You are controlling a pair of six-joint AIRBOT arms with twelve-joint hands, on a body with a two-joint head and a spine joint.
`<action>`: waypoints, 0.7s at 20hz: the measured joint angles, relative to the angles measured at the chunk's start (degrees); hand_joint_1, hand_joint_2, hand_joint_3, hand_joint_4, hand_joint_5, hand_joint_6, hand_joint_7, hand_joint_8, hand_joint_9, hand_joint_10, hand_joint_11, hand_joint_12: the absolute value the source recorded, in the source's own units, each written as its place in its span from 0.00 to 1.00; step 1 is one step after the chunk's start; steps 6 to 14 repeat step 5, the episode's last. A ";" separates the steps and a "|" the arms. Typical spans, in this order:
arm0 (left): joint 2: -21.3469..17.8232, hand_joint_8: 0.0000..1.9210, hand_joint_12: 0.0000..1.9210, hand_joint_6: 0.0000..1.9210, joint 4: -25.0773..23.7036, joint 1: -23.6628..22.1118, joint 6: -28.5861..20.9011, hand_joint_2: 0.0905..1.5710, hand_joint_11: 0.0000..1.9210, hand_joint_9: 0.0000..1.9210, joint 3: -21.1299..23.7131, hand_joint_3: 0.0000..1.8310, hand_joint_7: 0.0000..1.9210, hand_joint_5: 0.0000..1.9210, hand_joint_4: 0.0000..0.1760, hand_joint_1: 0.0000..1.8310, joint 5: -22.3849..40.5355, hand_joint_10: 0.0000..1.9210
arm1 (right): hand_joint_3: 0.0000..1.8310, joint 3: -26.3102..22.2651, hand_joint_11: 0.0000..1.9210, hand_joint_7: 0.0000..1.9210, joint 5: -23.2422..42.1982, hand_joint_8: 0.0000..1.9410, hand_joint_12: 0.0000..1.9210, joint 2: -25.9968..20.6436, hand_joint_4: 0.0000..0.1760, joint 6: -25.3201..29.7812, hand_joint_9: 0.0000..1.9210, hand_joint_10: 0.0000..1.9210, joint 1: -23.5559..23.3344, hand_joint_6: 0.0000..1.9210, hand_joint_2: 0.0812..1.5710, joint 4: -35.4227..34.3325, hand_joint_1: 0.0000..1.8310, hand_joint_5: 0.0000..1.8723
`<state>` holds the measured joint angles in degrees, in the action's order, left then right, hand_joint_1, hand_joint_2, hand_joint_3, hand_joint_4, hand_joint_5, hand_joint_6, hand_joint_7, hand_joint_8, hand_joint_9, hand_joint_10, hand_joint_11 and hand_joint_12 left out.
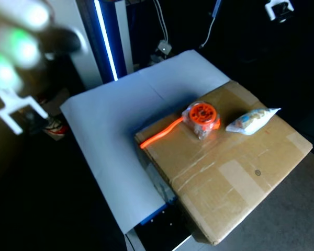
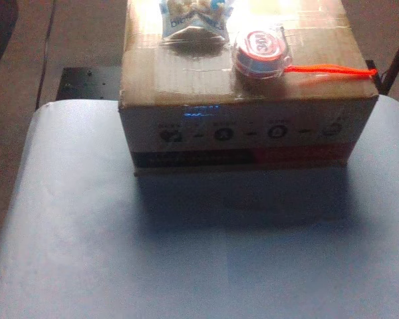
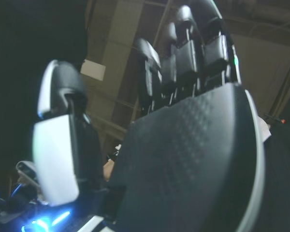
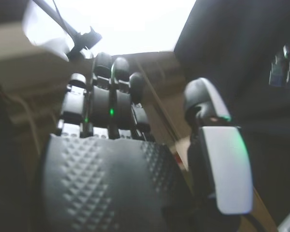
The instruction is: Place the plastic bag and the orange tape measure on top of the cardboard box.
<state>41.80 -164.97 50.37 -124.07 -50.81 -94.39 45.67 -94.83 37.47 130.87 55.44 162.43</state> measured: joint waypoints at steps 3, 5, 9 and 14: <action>-0.66 0.82 0.86 0.95 -2.71 -0.81 4.90 0.88 0.06 0.21 2.01 0.00 0.25 0.28 0.00 0.57 -0.98 0.63 | 0.00 -1.16 0.03 0.14 0.59 0.89 0.86 -0.61 0.00 -2.89 0.08 0.77 -1.88 1.00 0.95 4.59 0.48 0.22; -0.59 0.79 0.82 0.85 -3.98 -1.49 2.91 0.84 0.08 0.21 2.32 0.00 0.30 0.31 0.10 0.59 -1.20 0.64 | 0.00 -3.17 0.09 0.24 0.48 0.96 0.97 -2.62 0.00 -3.48 0.17 0.90 -1.97 1.00 0.96 6.95 0.50 0.15; -0.59 0.79 0.82 0.85 -3.98 -1.49 2.91 0.84 0.08 0.21 2.32 0.00 0.30 0.31 0.10 0.59 -1.20 0.64 | 0.00 -3.17 0.09 0.24 0.48 0.96 0.97 -2.62 0.00 -3.48 0.17 0.90 -1.97 1.00 0.96 6.95 0.50 0.15; -0.59 0.79 0.82 0.85 -3.98 -1.49 2.91 0.84 0.08 0.21 2.32 0.00 0.30 0.31 0.10 0.59 -1.20 0.64 | 0.00 -3.17 0.09 0.24 0.48 0.96 0.97 -2.62 0.00 -3.48 0.17 0.90 -1.97 1.00 0.96 6.95 0.50 0.15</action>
